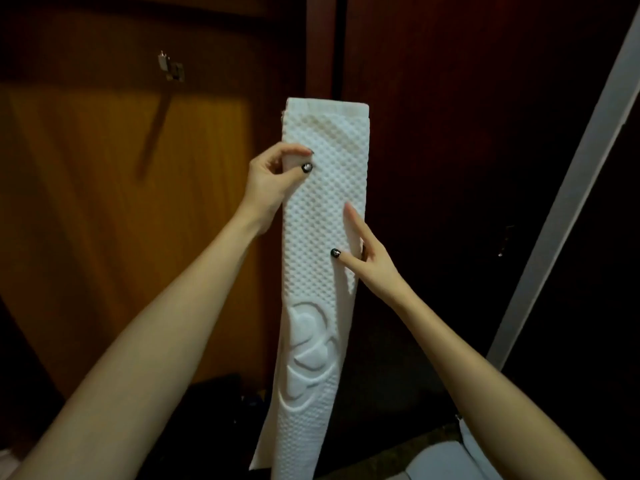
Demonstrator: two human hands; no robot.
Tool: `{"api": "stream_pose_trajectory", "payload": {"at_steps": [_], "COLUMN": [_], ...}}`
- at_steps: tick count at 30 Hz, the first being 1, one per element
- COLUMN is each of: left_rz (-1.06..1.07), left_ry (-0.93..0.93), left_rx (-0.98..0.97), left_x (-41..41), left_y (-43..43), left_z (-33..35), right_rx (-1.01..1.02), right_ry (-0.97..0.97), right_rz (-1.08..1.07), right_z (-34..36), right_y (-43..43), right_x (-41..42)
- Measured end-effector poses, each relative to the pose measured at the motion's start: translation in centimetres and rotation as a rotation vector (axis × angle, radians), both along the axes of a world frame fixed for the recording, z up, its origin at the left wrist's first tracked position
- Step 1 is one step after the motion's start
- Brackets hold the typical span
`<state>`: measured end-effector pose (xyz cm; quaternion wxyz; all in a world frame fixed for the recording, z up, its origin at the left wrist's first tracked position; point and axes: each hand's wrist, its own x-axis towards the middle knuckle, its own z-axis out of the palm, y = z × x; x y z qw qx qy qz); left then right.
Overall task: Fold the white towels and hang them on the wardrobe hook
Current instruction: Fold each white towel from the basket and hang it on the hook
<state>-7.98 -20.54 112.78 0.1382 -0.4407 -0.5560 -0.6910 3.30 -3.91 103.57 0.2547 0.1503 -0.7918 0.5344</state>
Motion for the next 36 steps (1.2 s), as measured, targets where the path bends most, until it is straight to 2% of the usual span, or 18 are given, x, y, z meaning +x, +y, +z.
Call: {"api": "stream_pose_trajectory", "payload": {"at_steps": [2, 4, 8, 10, 15, 23, 26, 29, 32, 34, 36], "left_rz": [0.041, 0.083, 0.114, 0.12, -0.112, -0.016, -0.008, 0.044, 0.037, -0.008, 0.007], "left_ry": [-0.019, -0.01, -0.006, -0.017, -0.279, -0.158, -0.114, -0.217, -0.346, -0.375, -0.345], "left_rx": [0.018, -0.028, -0.28, -0.339, -0.155, -0.283, -0.346, -0.225, -0.112, -0.091, -0.102], "left_x": [-0.9, -1.9, -2.0, -1.2, 1.1, 3.9, 5.2, 6.0, 6.2, 6.0, 5.9], "left_y": [-0.1, -0.5, -1.6, -1.9, -3.5, -3.0, -3.1, -3.2, -3.5, -3.9, -4.3], "left_z": [0.6, 0.8, -1.0, -3.0, -7.8, -12.1, -14.2, -16.3, -16.6, -16.1, -15.1], "right_rx": [0.022, -0.043, -0.074, -0.051, -0.116, -0.209, -0.287, -0.296, -0.198, -0.117, -0.138], "right_ry": [0.0, 0.021, 0.079, 0.101, 0.109, -0.001, -0.042, -0.083, -0.146, -0.189, -0.262], "right_rz": [0.024, 0.025, -0.005, -0.011, -0.051, 0.03, -0.05, -0.038, 0.014, 0.019, 0.048], "right_z": [0.7, 1.6, 3.1, 3.8, 4.5, 3.3, 3.0, 3.1, 2.4, 1.5, 0.6], "right_y": [-0.3, -0.8, -2.0, -2.3, -1.7, -1.1, -1.0, -1.2, -1.2, -0.8, -0.4], "right_x": [-0.5, -0.7, -1.2, -1.4, -2.3, -2.2, -1.7, -1.1, -0.3, 0.5, 1.4]}}
